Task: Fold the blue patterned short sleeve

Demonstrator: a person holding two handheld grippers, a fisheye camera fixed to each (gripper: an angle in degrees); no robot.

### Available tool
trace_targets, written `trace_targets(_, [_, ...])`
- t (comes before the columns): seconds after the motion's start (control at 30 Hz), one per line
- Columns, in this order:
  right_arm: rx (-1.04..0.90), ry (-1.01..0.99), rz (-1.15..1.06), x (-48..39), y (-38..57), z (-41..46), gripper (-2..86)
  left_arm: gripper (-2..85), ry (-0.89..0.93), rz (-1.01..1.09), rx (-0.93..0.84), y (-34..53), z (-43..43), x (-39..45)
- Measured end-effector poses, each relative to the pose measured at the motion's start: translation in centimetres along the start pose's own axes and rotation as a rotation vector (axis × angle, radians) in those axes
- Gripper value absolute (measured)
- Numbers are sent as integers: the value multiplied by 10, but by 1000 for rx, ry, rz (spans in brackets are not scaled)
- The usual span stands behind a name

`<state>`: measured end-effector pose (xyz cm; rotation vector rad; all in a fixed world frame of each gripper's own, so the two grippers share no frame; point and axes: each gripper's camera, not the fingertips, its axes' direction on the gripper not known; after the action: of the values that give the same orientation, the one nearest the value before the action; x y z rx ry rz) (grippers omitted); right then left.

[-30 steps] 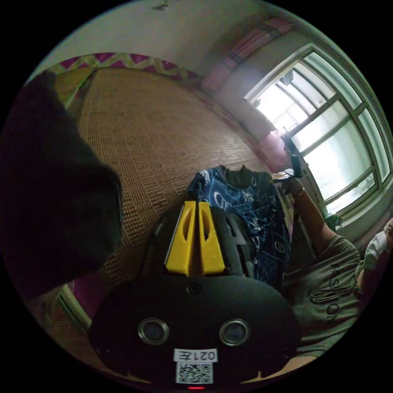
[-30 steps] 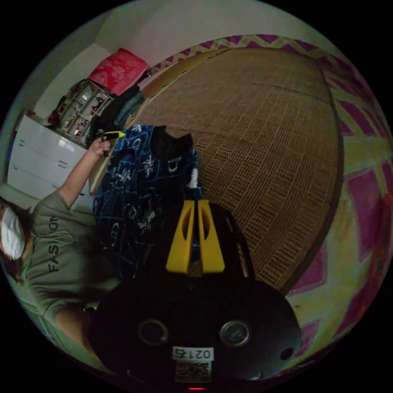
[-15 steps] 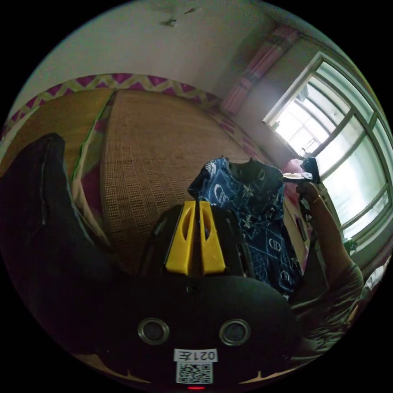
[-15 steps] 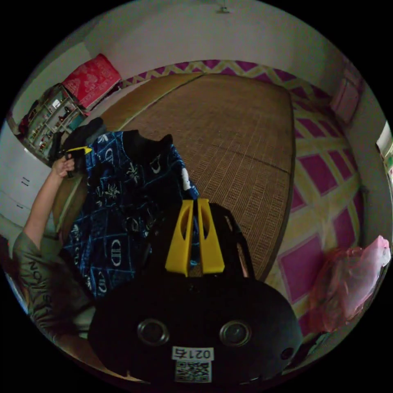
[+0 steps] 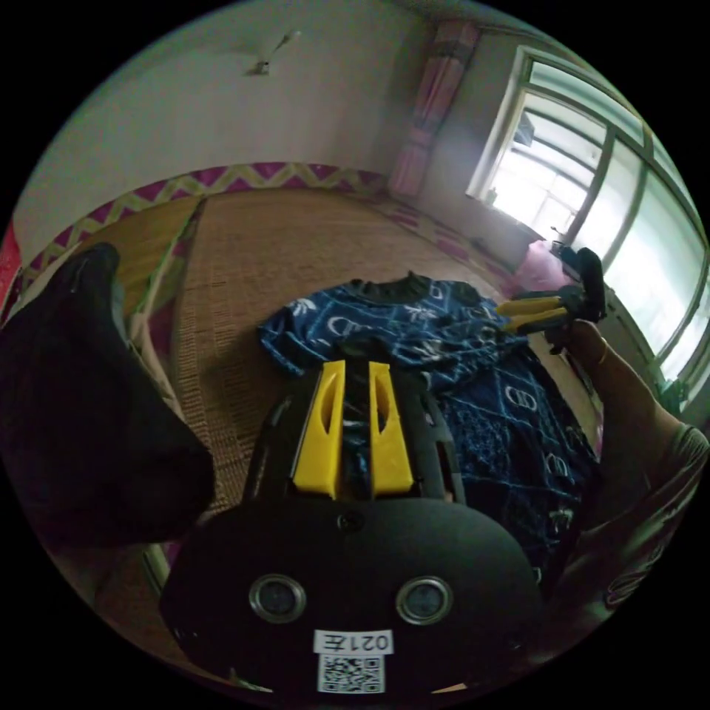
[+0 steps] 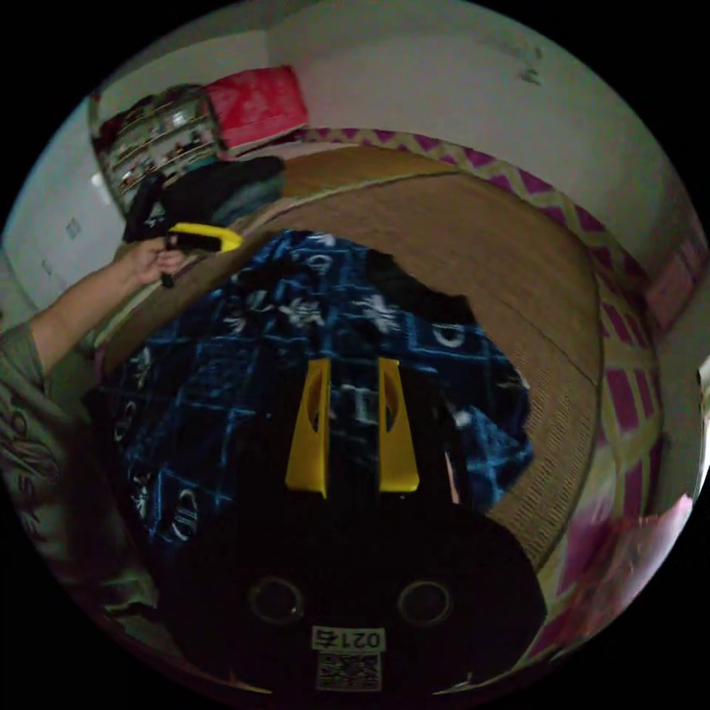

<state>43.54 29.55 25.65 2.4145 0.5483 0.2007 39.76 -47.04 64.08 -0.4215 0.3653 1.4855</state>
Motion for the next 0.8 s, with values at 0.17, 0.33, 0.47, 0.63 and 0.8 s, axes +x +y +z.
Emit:
trace_targets(0.17, [50, -41, -167, -157, -59, 42, 99, -3, -158, -102, -44, 29, 30, 26])
trace_targets(0.33, [22, 41, -259, -265, -158, 90, 104, -9, -297, -179, -137, 56, 66, 39])
trace_targets(0.47, [-49, 135, -261, -289, -212, 109, 69, -10, -280, -160, -145, 64, 76, 53])
trace_targets(0.63, [7, 11, -82, -238, -249, 40, 24, -10, -253, -161, -145, 76, 84, 74])
trace_targets(0.8, [237, -241, 85, -136, -251, -114, 17, -10, -248, -157, -147, 87, 87, 96])
